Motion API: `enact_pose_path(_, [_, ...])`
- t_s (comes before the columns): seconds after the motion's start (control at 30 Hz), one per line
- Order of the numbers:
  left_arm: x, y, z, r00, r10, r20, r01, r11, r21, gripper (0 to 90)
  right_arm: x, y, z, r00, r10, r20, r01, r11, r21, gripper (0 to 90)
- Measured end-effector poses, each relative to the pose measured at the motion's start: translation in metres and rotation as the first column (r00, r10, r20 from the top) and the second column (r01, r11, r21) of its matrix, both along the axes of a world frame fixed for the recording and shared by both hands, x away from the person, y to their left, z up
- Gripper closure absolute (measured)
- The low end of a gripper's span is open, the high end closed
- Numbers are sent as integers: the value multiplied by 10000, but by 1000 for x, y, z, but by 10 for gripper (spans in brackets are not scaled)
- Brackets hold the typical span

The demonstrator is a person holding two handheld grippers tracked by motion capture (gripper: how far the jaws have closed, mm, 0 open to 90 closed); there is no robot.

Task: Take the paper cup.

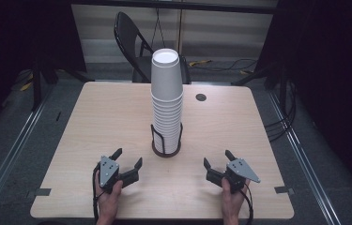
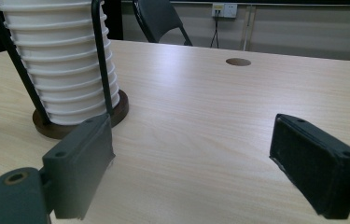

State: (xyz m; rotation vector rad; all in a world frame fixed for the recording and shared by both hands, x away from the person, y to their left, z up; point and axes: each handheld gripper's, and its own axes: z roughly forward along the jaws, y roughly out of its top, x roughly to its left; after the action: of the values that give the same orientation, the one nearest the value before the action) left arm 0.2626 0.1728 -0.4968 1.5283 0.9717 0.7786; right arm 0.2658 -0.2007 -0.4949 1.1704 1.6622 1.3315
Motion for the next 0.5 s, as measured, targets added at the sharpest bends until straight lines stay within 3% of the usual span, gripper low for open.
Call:
enact_pose_path(0.13, [1, 2, 0, 10000, 28, -41, -29, 10000, -60, 187, 0, -3, 0, 10000, -46, -1, 46, 9996, 286, 129])
enact_pose_path(0.27, [1, 2, 0, 10000, 48, -37, -48, 9999, -89, 180, 2, 0, 0, 9995, 187, -241, -185, 9998, 80, 129])
enact_pose_path(0.5, [0, 2, 0, 10000, 67, 16, -67, 10000, -46, 180, 5, 4, 2, 9962, 549, -674, -536, 9984, 199, 149])
